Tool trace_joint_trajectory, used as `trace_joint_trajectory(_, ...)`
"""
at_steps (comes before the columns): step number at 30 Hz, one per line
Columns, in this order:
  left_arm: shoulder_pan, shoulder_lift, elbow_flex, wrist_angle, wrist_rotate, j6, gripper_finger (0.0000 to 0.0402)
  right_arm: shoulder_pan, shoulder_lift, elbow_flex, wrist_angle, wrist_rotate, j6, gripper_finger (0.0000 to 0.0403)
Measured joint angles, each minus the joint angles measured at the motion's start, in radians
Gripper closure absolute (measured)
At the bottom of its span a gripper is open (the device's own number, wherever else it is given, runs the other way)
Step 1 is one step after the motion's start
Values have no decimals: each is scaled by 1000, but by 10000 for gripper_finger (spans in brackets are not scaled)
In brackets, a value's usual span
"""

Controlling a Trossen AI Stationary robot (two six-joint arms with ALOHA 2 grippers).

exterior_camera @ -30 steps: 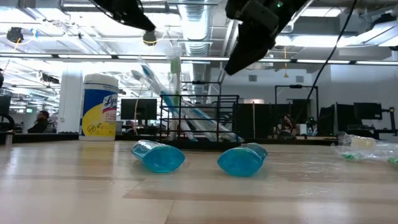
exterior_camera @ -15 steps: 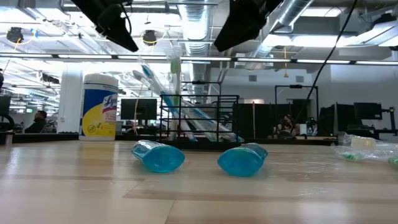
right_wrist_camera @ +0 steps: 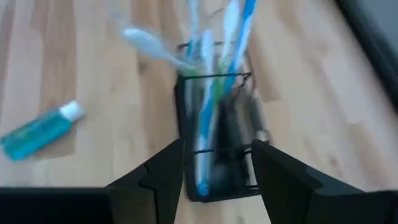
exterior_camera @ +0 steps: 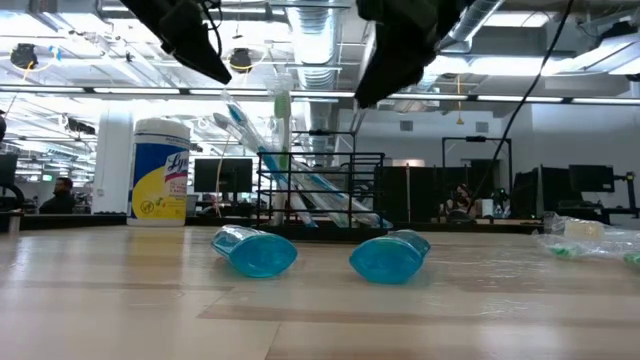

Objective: Pick & Place toothbrushing station
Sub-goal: Adjust toothbrushes inside the mesh

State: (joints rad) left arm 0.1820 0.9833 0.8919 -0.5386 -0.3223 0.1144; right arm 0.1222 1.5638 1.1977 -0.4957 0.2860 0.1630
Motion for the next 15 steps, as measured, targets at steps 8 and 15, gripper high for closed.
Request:
trace_joint_trajectory(8, -94, 3, -105, 6, 230, -175, 211, 92, 25, -41, -23, -79, 193, 218)
trace_joint_trajectory(15, -248, 21, -138, 49, 269, -268, 211, 193, 42, -42, -12, -163, 264, 208)
